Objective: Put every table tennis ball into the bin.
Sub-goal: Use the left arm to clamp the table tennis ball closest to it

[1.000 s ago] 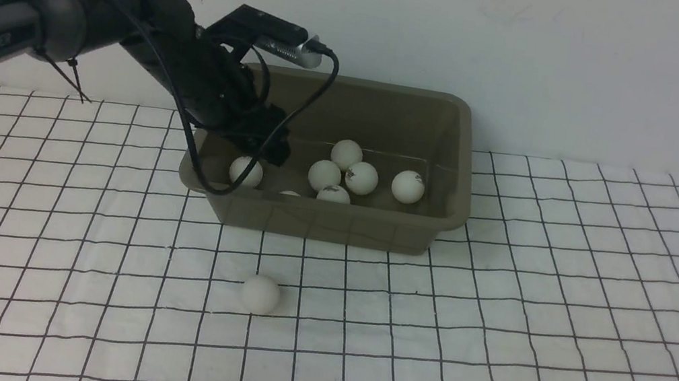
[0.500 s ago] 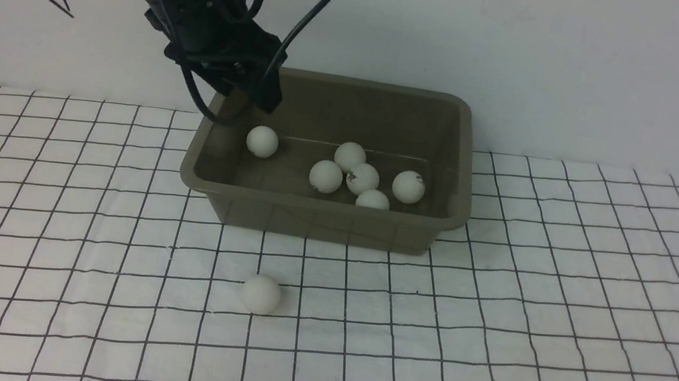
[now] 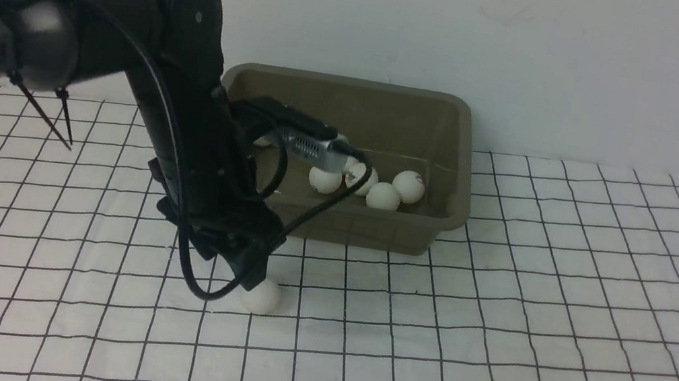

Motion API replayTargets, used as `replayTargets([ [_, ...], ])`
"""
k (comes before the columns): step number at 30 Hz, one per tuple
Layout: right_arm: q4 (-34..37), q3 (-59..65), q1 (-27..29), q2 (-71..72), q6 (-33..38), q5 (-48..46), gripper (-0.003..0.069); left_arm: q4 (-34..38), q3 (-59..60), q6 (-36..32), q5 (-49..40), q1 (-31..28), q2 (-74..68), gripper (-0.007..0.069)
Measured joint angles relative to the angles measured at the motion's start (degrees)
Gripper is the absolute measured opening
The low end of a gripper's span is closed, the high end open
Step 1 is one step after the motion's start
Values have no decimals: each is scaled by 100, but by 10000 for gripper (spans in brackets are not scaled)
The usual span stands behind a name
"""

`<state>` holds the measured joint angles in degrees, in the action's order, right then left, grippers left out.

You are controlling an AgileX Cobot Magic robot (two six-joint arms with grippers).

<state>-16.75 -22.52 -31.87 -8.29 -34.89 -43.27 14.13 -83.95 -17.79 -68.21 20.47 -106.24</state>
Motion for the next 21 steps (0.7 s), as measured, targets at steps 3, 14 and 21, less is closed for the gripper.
replayTargets([
  [3,12,0,0,0,0,0,-18,-28,338,11,562,14,0,447],
  [14,27,0,0,0,0,0,-18,274,606,-452,1293,14,-222,471],
  [21,34,0,0,0,0,0,-18,367,606,-670,1612,14,-483,490],
])
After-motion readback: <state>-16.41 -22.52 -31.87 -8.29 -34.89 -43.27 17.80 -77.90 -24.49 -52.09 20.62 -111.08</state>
